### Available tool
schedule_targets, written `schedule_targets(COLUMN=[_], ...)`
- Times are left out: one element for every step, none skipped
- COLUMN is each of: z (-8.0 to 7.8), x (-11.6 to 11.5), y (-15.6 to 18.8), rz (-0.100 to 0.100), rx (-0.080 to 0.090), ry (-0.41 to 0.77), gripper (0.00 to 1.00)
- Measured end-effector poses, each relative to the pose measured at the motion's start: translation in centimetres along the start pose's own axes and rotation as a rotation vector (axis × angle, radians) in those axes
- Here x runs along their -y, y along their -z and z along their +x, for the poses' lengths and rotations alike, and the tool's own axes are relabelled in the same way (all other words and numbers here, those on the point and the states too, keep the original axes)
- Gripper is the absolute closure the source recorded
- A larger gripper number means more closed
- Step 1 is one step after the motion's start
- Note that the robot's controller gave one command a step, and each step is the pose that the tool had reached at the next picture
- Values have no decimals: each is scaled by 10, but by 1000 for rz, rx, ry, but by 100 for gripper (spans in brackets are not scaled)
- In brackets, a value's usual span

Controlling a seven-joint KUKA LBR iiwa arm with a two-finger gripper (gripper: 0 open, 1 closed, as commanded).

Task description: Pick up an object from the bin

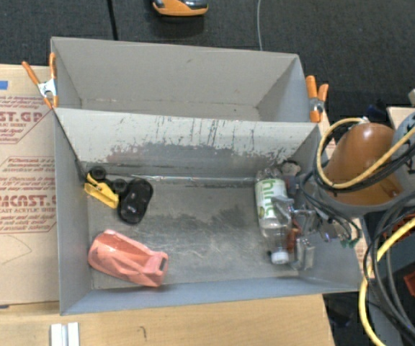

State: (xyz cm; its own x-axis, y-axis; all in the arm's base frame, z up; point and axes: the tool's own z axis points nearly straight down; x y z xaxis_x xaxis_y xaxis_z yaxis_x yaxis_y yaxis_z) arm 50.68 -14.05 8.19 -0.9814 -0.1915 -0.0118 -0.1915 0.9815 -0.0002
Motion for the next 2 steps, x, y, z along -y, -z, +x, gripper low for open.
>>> schedule_targets(z=[2,2], x=[4,4], y=[3,4], rz=[11,11], rx=[36,36], ry=[38,38], gripper=[100,100])
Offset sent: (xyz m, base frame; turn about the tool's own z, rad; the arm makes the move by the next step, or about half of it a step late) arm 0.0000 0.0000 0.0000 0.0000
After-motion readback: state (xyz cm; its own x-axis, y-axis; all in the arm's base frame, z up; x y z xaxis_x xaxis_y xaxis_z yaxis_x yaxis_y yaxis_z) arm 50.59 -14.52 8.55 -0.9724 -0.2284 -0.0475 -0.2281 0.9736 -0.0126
